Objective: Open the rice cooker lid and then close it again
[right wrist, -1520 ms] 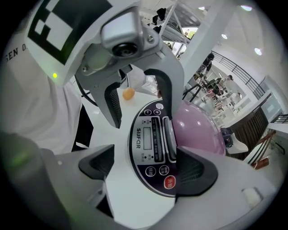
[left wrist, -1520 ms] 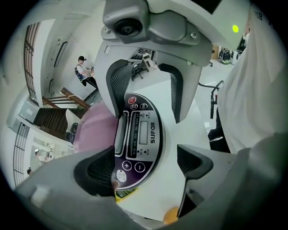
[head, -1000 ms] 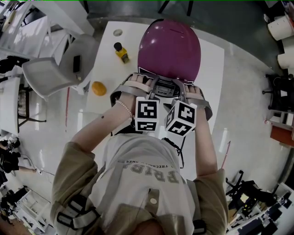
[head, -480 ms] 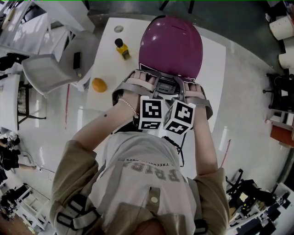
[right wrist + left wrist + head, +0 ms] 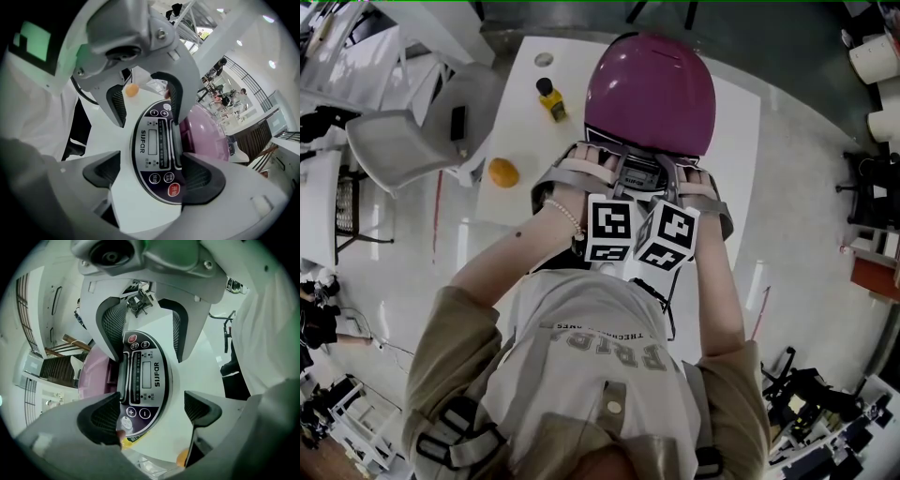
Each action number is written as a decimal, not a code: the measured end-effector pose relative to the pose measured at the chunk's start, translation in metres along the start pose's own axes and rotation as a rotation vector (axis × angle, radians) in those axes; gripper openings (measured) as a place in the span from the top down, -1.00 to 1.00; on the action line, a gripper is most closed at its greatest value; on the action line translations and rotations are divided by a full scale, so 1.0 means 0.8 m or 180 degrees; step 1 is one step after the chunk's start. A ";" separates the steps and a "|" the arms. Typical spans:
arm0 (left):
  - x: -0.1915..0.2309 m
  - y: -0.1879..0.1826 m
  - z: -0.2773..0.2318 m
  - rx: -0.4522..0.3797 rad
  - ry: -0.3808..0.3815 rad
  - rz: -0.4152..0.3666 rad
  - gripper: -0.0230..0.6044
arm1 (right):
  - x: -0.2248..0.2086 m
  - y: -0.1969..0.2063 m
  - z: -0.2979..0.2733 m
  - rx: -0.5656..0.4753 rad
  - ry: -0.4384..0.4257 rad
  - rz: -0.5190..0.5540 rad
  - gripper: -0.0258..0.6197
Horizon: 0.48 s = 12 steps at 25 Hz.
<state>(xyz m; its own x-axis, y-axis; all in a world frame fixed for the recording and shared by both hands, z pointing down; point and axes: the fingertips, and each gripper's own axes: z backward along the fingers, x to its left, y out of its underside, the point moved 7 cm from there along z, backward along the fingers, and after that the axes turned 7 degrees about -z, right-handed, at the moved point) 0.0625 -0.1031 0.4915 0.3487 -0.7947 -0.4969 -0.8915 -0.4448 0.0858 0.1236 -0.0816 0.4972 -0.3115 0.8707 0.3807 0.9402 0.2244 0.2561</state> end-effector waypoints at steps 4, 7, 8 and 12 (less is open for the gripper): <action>0.001 -0.001 0.002 -0.0005 -0.0016 0.0016 -0.48 | 0.001 0.000 0.002 0.0015 0.0058 0.0010 -0.34; 0.004 0.000 0.003 -0.0002 -0.0022 0.0025 -0.48 | -0.002 -0.001 0.002 -0.0008 0.0055 -0.0035 -0.34; 0.005 0.000 0.004 -0.0002 -0.0023 0.0034 -0.48 | -0.003 -0.002 0.004 -0.0038 0.0042 -0.0061 -0.34; 0.004 0.000 0.001 0.0002 -0.0077 0.0059 -0.48 | -0.007 -0.010 0.007 -0.0159 -0.0011 -0.0116 -0.34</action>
<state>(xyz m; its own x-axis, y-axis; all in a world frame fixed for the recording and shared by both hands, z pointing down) 0.0637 -0.1054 0.4894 0.3249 -0.7926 -0.5160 -0.8980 -0.4297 0.0947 0.1187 -0.0859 0.4879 -0.3448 0.8639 0.3671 0.9202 0.2339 0.3138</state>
